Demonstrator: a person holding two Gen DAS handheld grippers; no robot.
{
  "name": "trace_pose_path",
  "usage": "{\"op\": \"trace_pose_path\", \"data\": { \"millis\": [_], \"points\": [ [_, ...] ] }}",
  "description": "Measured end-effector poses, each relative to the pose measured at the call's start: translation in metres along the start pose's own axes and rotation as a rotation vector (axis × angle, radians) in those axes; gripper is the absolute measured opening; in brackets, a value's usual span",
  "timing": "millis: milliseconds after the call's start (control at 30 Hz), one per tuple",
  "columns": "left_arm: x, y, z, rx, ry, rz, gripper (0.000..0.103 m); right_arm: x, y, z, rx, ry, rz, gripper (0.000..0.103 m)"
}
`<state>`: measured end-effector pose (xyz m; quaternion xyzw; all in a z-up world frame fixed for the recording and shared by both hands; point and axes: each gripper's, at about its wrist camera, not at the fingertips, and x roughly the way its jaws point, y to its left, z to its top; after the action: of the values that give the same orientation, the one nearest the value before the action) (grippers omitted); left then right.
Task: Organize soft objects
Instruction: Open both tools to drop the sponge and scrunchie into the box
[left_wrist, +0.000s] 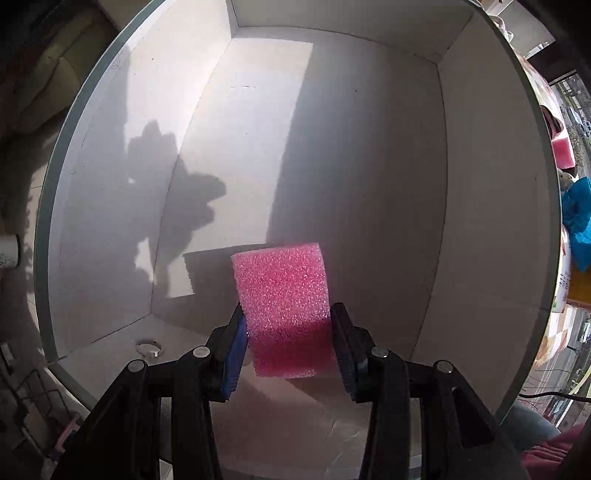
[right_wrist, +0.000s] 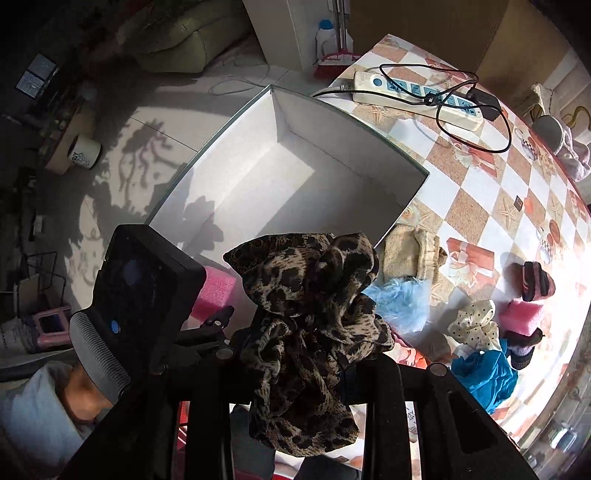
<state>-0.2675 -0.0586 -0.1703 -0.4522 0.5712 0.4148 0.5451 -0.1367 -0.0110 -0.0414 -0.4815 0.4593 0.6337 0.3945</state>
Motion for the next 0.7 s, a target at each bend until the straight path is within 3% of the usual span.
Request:
{"op": "trace_pose_path", "data": {
  "millis": [167,433,533,567,600,667,700],
  "points": [
    [-0.007,-0.004,-0.030,-0.034,-0.024,-0.029,0.048,0.010,0.012,0.000,-0.030,0.024,0.023,0.032],
    [-0.038,0.009,-0.036,-0.107,-0.157,-0.007,0.049,0.015,0.028,0.009,-0.071,0.030,0.038,0.032],
    [-0.047,0.013,-0.039,-0.132,-0.203,-0.014,0.070,0.013,0.035,0.014,-0.082,0.016,0.058,0.032],
    [-0.049,0.014,-0.040,-0.138,-0.213,-0.021,0.081,0.012,0.037,0.016,-0.086,0.014,0.067,0.034],
    [-0.051,0.015,-0.040,-0.148,-0.219,-0.041,0.084,0.012,0.038,0.017,-0.086,0.015,0.079,0.040],
    [-0.053,0.016,-0.042,-0.171,-0.225,-0.102,0.084,0.008,0.036,0.018,-0.066,-0.003,0.074,0.078],
    [-0.055,0.019,-0.040,-0.172,-0.232,-0.118,0.084,0.005,0.033,0.019,-0.052,-0.016,0.086,0.086]
  ]
}}
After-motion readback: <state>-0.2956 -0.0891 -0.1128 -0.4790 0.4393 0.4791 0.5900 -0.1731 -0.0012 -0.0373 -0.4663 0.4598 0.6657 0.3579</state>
